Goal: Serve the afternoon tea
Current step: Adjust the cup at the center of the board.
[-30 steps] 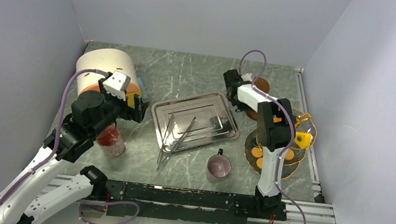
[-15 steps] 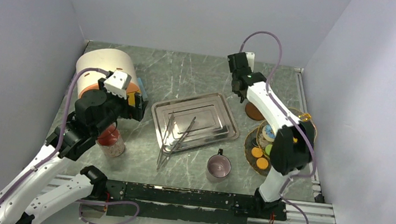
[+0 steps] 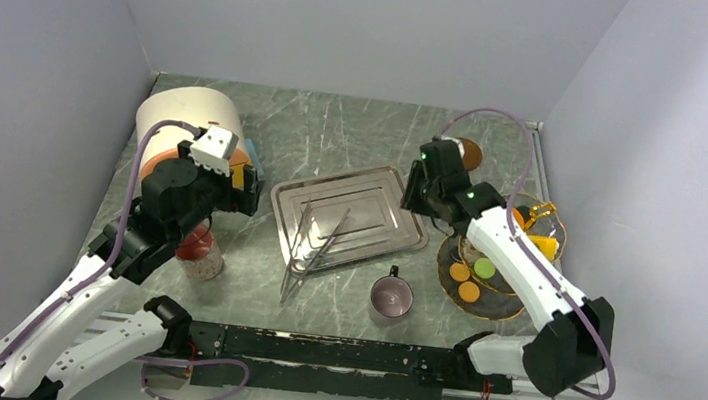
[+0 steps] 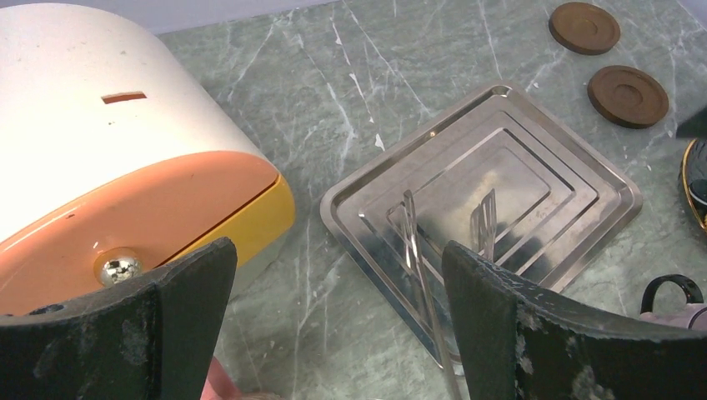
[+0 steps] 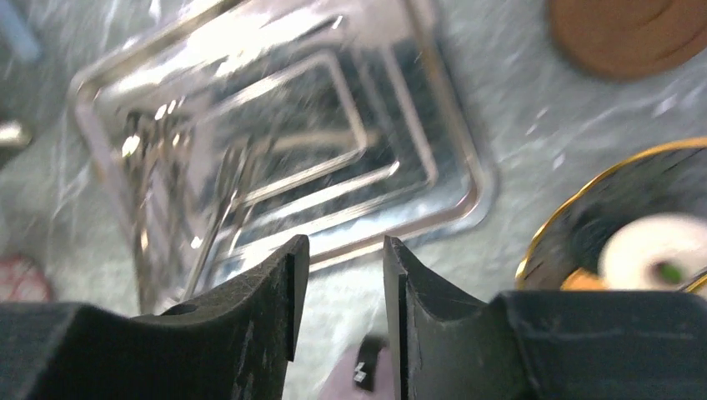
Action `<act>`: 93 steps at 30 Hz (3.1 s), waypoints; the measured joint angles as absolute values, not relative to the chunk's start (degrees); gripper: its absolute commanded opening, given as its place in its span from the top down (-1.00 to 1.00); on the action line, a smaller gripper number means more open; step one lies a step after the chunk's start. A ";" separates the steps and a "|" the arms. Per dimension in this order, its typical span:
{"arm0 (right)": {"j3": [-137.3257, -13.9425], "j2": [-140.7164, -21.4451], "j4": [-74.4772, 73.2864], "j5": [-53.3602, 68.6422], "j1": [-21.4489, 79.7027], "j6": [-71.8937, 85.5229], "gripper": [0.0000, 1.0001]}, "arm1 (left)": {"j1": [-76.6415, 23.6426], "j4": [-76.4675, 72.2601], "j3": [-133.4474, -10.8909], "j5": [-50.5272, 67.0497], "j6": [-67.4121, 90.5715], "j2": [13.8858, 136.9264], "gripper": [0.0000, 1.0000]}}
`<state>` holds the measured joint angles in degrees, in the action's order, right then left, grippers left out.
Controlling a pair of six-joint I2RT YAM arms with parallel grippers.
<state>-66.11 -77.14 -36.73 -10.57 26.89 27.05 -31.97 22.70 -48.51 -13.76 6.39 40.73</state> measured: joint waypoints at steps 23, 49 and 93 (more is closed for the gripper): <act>-61.49 -80.29 -52.47 -10.96 40.64 47.64 0.06 | -31.97 22.70 -48.36 -14.46 6.35 39.09 -0.95; -56.12 -80.49 -54.26 -7.11 41.82 45.87 0.33 | -31.97 22.70 -48.34 -14.44 5.98 39.16 -0.95; -39.83 -59.75 -43.05 2.76 46.11 92.14 0.47 | -31.97 22.68 -48.31 -14.06 5.74 37.12 -0.95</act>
